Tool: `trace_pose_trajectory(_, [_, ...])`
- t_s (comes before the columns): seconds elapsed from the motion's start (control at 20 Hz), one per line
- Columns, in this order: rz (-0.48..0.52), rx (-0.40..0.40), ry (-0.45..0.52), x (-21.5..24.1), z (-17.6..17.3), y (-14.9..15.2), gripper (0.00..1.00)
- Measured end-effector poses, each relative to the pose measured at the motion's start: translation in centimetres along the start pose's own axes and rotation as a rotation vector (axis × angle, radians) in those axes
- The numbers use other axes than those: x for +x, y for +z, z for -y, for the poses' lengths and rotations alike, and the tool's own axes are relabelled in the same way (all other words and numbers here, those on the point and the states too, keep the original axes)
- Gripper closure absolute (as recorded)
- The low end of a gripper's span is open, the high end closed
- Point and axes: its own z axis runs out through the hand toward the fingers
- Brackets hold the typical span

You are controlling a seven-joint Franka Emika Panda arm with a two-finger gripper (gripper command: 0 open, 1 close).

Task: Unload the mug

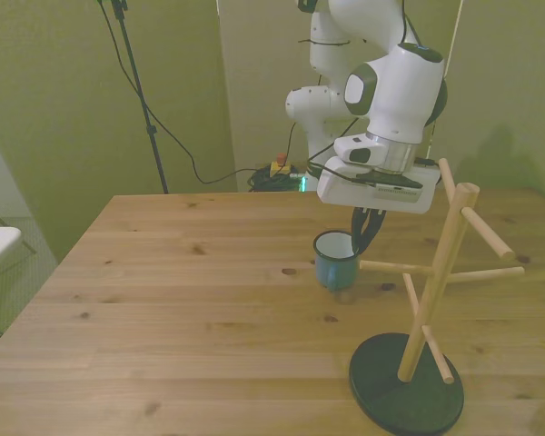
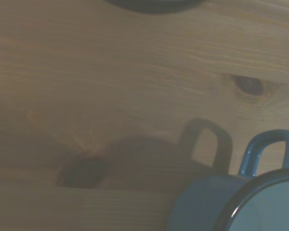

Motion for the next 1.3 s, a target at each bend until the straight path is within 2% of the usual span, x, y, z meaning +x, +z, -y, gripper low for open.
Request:
trace_pose_trajectory(0.35, [-0.001, 0.004, 0.003, 0.2, 0.1, -0.2, 0.00])
trace_pose_trajectory(0.75, [-0.031, 0.030, 0.017, 0.7, -0.6, -2.6, 0.00])
trace_pose_trajectory(1.0, [-0.060, 0.090, 0.032, 0.4, -0.8, -6.6, 0.00])
trace_pose_trajectory(1.3, [0.022, 0.194, 0.069, -0.9, -0.5, -9.6, 0.00])
